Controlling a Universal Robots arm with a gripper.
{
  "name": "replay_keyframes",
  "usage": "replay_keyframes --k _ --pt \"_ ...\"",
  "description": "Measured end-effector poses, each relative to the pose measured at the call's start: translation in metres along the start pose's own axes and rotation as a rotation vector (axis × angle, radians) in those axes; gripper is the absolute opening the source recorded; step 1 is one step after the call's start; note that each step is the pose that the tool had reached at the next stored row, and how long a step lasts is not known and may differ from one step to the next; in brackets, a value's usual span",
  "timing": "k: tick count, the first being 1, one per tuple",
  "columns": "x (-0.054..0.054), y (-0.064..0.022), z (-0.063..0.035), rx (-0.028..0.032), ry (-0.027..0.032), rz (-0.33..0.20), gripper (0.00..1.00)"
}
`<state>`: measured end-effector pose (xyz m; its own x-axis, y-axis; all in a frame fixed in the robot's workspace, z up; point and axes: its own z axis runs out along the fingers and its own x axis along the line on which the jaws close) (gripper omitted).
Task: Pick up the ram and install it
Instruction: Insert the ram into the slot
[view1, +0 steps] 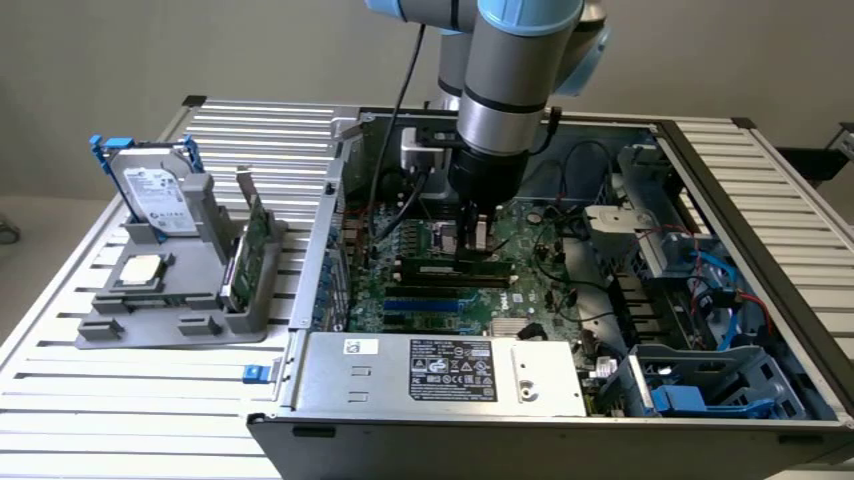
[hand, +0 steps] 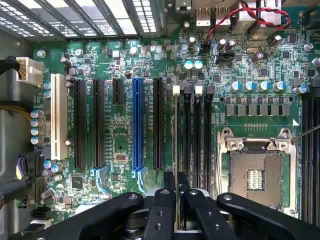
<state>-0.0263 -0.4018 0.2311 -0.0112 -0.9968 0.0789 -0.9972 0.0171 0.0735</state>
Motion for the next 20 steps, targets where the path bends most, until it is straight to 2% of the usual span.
replay_keyframes --k 20 --pt "-0.0017 0.0003 0.0024 0.0008 0.0006 -0.009 0.14"
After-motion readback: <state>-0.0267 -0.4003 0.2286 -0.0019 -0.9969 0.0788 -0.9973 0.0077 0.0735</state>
